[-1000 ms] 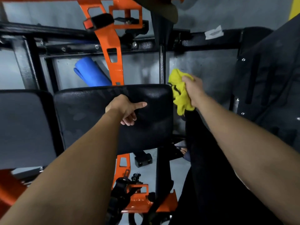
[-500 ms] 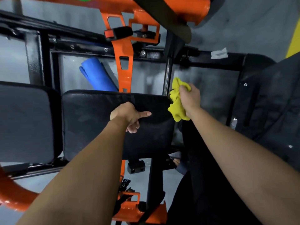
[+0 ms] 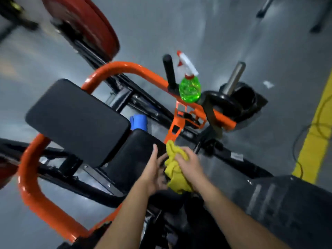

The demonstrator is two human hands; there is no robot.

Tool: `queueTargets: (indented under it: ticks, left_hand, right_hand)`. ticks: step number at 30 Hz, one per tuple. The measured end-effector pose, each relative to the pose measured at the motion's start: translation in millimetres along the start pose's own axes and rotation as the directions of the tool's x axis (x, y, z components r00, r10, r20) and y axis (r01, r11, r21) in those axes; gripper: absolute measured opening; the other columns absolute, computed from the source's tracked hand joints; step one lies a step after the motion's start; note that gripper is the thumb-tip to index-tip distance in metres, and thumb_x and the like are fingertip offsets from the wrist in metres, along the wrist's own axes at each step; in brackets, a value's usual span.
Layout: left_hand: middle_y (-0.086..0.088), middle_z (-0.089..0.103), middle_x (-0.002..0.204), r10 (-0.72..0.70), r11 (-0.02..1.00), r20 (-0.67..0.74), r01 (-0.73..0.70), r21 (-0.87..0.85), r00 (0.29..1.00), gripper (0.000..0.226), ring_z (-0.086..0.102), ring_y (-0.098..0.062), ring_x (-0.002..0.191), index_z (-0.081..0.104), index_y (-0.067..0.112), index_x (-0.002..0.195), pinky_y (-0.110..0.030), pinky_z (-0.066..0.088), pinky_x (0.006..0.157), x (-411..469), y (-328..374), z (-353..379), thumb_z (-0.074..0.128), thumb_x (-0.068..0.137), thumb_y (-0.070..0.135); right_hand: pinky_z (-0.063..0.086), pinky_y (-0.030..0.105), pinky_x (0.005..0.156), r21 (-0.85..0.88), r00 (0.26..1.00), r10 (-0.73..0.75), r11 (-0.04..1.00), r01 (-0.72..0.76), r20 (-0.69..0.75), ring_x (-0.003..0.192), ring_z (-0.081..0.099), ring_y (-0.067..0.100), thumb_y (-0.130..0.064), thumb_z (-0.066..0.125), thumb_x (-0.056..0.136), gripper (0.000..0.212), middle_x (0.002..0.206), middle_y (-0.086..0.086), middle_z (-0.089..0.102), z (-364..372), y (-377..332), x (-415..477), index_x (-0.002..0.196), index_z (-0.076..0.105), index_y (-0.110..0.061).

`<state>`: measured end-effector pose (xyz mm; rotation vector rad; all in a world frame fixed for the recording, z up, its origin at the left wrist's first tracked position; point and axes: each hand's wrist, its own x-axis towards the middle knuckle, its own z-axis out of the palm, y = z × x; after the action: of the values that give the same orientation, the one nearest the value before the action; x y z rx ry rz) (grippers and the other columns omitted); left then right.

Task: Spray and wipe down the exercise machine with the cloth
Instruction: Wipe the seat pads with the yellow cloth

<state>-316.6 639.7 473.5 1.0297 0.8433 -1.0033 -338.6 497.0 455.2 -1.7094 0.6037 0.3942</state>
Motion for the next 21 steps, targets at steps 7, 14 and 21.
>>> queueTargets:
  ticks: [7, 14, 21]
  left_hand:
    - [-0.022, 0.073, 0.119, 0.305, 0.927, 0.004, -0.296, -0.228, 0.952, 0.063, 0.075, -0.034, 0.101, 0.08, 0.01, 0.11, -0.052, 0.053, 0.095, -150, 10, -31, 0.053, 0.094, 0.065]
    - [-0.023, 0.068, 0.13, 0.411, 0.851, -0.076, -0.412, -0.327, 0.909, 0.054, 0.067, -0.038, 0.117, 0.069, 0.007, 0.131, -0.055, 0.047, 0.108, -203, 3, -101, 0.062, 0.096, 0.047]
    - [-0.023, 0.065, 0.133, 0.375, 0.806, -0.183, -0.417, -0.421, 0.909, 0.056, 0.071, -0.037, 0.1, 0.064, 0.007, 0.137, -0.048, 0.061, 0.083, -178, 6, -114, 0.057, 0.091, 0.037]
  right_hand:
    - [0.043, 0.032, 0.106, -0.17, 0.934, -0.191, 0.953, 0.249, 0.301, 0.119, 0.059, 0.012, -0.036, 0.064, 0.097, 0.031, 0.127, -0.008, 0.066, 54, -117, -89, 0.127, 0.064, -0.032]
    - [0.045, 0.035, 0.104, -0.267, 0.875, -0.251, 0.885, 0.38, 0.413, 0.116, 0.059, 0.013, -0.036, 0.058, 0.095, 0.033, 0.125, -0.009, 0.065, 104, -160, -141, 0.128, 0.064, -0.033]
    - [0.049, 0.035, 0.098, -0.385, 0.819, -0.187, 0.811, 0.441, 0.543, 0.111, 0.061, 0.016, -0.041, 0.06, 0.095, 0.035, 0.116, -0.006, 0.068, 118, -162, -109, 0.129, 0.063, -0.033]
